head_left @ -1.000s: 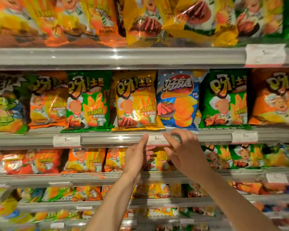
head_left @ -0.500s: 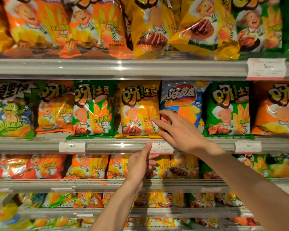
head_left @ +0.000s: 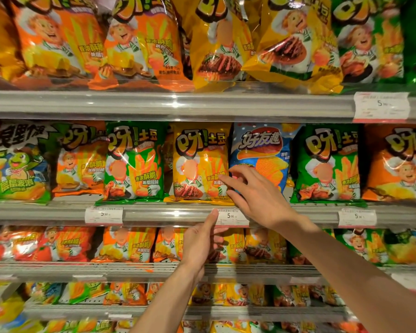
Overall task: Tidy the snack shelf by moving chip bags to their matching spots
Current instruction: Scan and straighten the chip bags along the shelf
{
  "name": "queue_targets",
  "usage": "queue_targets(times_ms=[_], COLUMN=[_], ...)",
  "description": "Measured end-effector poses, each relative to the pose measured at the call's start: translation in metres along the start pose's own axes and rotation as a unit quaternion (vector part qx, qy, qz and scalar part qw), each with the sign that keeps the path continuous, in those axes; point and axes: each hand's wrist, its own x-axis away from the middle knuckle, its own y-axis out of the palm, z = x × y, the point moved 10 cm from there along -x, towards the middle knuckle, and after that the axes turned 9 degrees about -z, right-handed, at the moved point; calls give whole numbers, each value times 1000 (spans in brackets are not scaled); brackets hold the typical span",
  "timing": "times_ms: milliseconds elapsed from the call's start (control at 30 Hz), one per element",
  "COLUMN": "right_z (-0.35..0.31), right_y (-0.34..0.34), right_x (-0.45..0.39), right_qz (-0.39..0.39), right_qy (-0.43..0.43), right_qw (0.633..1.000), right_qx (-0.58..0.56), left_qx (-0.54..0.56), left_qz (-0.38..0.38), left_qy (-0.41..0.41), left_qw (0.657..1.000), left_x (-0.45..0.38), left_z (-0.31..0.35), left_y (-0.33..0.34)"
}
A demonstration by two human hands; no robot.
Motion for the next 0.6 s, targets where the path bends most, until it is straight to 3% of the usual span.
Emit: queue_targets(times_ms=[233,400,600], right_z=[63,91,88], right_y=[-44,-25,-19], right_x=[39,62,47], right_qz=[107,44,20], right_qy=[184,311,243], right_qw=[977,944,955], right_qx=[22,-97,-171], left_qx=[23,31,24], left_qz=[9,-4,-19], left_qy=[19,10,6], left_qw=[1000,999,1000], left_x=[-6,-10,-11], left_z=[-13,-25,-23], left_y=[0,16,22])
